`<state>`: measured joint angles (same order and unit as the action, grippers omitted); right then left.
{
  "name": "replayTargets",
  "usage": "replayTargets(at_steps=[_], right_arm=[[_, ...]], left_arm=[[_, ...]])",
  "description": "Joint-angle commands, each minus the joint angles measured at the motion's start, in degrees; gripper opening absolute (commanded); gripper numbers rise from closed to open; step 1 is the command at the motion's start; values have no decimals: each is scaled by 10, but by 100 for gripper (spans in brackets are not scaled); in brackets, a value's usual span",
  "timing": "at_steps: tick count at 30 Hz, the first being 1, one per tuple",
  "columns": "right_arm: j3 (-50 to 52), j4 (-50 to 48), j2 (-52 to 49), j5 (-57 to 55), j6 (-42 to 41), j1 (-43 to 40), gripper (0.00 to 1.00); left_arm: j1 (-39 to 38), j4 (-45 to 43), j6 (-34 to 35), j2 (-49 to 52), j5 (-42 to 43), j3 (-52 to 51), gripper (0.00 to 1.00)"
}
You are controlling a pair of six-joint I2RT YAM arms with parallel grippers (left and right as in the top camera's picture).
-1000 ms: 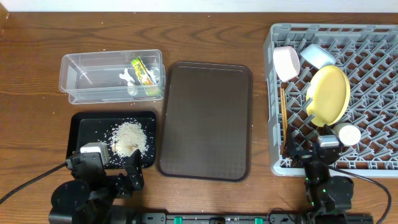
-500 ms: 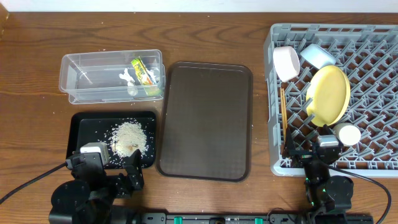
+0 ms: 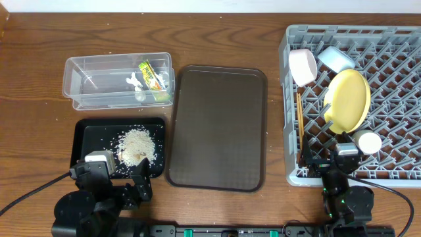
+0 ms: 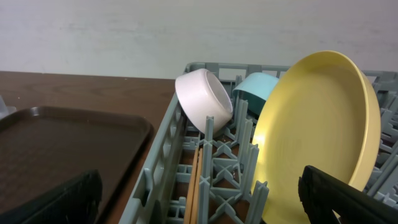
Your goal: Sort waste into correct bins and load items into the dishwasher rack
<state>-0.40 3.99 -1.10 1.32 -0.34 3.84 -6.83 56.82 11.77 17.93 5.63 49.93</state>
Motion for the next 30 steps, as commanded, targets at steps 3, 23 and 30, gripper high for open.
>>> replayTargets(at_steps=[3,23,30], right_arm=[[1,2,-1,2,4,10,99],[1,2,-1,2,4,10,99],[1,2,-1,2,4,10,99]], left_arm=[[-2,1,-3,-1,-3,-2,94],[20,29,-18,-7,-14,-5,94],[70,-43,-17,-72,-25,-119,94]])
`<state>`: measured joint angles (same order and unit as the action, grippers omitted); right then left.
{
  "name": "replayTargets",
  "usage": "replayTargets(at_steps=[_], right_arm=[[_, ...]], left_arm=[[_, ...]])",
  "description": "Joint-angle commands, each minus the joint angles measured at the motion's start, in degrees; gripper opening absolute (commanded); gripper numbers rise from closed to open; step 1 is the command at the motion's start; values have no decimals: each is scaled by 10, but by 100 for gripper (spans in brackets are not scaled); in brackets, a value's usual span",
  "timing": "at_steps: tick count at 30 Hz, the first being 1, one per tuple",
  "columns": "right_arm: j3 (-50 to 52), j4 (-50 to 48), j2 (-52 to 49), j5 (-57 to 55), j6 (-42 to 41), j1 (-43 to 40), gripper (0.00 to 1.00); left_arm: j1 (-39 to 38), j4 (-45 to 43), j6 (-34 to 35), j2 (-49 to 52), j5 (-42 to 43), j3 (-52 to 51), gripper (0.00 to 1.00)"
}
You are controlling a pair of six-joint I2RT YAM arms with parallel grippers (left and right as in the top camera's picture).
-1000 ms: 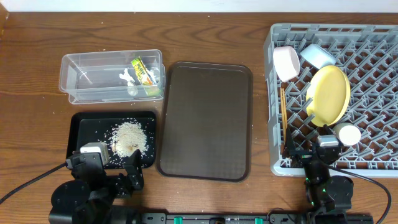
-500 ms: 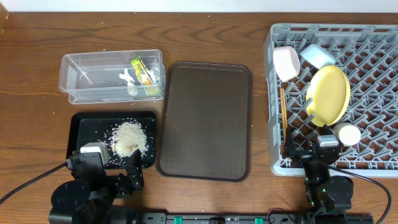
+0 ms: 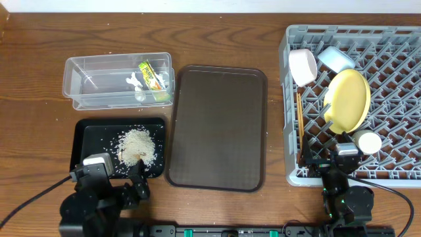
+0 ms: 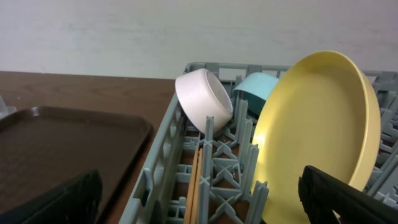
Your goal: Sort waste into correct bins and load items into the dishwasher rack
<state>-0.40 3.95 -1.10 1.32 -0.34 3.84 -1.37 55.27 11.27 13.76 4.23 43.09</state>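
The grey dishwasher rack (image 3: 395, 39) on the right holds a white bowl (image 3: 302, 66), a pale blue cup (image 3: 335, 58), a yellow plate (image 3: 347, 100), wooden chopsticks (image 3: 299, 125) and a white cup (image 3: 368, 141). In the right wrist view the white bowl (image 4: 204, 99), yellow plate (image 4: 317, 130) and chopsticks (image 4: 194, 186) stand in the rack (image 4: 163, 149). My right gripper (image 4: 205, 199) is open at the rack's near edge, holding nothing. My left gripper (image 3: 136, 184) sits at the front edge of the black tray (image 3: 85, 128) of rice (image 3: 137, 145), its fingers apart and empty.
A clear plastic bin (image 3: 72, 82) at the back left holds a green wrapper (image 3: 151, 74) and white scraps. A brown serving tray (image 3: 217, 128) lies between the bins and the rack. Cables trail from both arms at the table's front edge.
My left arm has drawn back a little toward the table's front edge, so its gripper covers less of the black tray. The right arm and all the objects are unchanged.
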Motion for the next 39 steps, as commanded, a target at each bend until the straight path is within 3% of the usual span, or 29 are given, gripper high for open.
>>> replayTargets(at_steps=[1,8,19,26,39], right_arm=[[1,2,-1,2,4,10,99],[1,2,-1,2,4,10,99],[1,2,-1,2,4,10,99],[1,2,-1,2,4,10,99],[1,2,-1,2,4,10,99]], left_arm=[[19,-49,-12,-43,-11,-74,94],[23,-232,-12,-134,-11,-243,94],[23,-568,-17,-137,-19,-431,94],[23,-511,-35,-137,-19,-429,94],[23,-515,-35,-135,-19,-429,94]])
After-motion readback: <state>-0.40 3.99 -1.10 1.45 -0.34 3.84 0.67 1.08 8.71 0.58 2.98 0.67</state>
